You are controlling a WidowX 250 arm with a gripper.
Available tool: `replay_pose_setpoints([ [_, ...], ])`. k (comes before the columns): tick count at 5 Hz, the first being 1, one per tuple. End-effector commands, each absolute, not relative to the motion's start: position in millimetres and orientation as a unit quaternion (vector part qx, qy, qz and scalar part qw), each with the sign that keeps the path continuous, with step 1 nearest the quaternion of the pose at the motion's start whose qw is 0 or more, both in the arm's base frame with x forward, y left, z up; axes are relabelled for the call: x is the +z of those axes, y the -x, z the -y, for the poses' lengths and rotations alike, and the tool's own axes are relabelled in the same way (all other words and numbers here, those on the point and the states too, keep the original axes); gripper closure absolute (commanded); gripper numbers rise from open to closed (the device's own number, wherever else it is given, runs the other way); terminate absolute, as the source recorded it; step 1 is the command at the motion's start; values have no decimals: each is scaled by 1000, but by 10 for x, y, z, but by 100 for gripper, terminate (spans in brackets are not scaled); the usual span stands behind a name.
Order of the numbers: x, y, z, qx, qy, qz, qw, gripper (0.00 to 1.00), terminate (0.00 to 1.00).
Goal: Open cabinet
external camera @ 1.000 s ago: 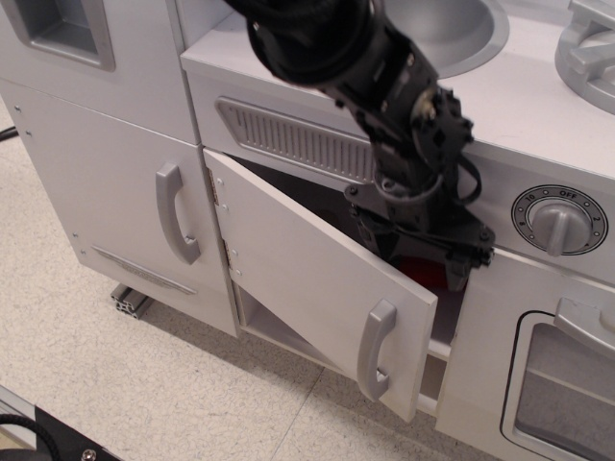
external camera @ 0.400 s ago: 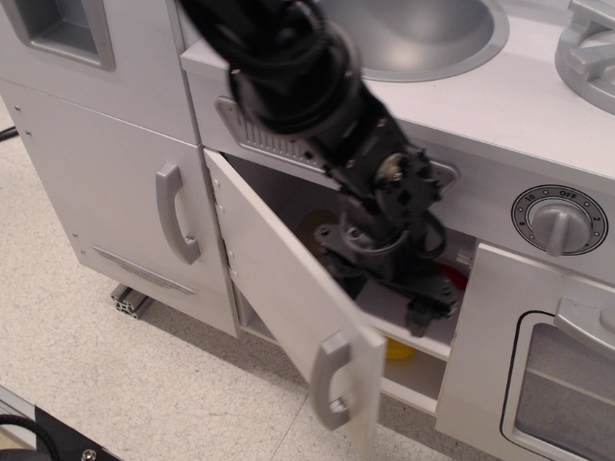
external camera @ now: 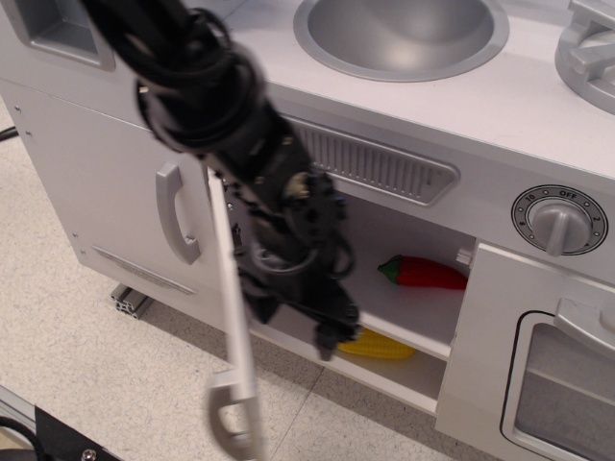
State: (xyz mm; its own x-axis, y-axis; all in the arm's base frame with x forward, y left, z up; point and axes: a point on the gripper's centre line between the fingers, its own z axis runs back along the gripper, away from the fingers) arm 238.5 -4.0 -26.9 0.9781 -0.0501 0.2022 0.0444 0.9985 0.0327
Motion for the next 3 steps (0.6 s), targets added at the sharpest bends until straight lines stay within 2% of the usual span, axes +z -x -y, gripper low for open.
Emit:
replay_pose_setpoints([
  [1,-239,-2467,-493,33,-53,111,992,0,0],
  [3,-247,-2633,-813,73,-86,111,987,0,0],
])
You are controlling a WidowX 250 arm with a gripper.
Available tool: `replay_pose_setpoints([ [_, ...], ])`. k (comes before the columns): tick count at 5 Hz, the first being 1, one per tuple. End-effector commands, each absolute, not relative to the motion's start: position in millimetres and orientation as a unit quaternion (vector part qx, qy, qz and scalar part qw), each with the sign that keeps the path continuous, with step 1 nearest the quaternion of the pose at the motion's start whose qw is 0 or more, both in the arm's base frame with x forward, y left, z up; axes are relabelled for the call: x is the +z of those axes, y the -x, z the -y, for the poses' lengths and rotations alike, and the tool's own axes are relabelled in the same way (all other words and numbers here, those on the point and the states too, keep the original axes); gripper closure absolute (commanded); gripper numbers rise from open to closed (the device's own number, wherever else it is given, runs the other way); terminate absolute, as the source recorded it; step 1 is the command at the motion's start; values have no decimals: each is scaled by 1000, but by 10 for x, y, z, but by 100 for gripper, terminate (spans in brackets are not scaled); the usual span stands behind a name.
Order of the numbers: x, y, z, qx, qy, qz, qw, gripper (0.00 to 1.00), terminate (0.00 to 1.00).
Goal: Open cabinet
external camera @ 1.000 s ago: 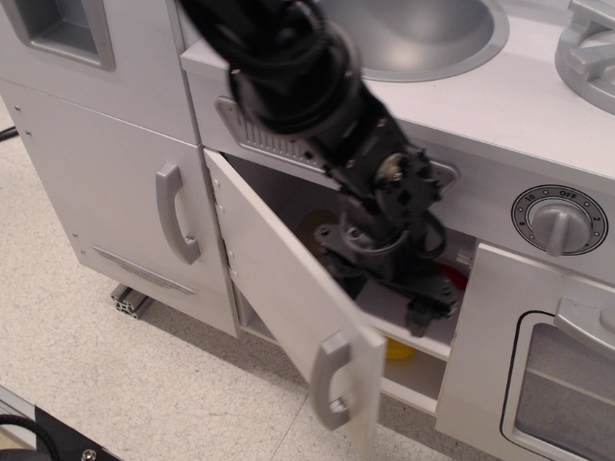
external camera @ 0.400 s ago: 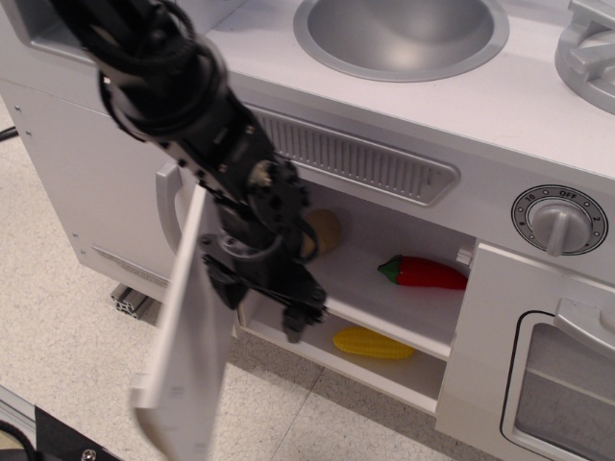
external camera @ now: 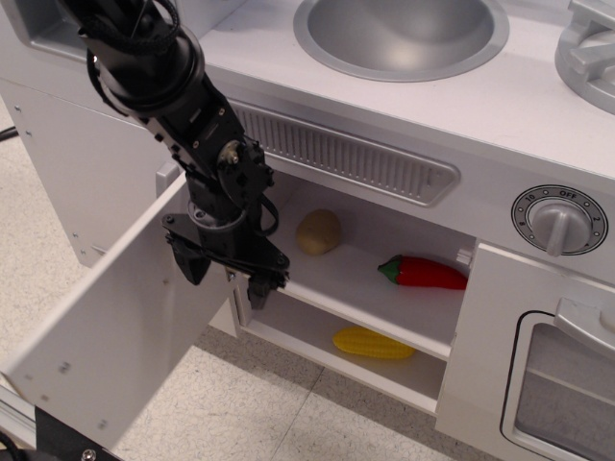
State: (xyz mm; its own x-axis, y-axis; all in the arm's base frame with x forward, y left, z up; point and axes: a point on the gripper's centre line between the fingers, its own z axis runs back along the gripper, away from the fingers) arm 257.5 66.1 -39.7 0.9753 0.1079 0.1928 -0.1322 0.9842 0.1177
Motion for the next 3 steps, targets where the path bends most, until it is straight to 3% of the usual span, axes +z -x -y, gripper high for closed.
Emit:
replay_pose_setpoints([
  [1,-247,-2633,-813,73,-86,111,987,0,0],
  [2,-247,-2633,-813,73,-86,111,987,0,0],
  [3,-247,-2633,-813,73,-86,111,987,0,100],
])
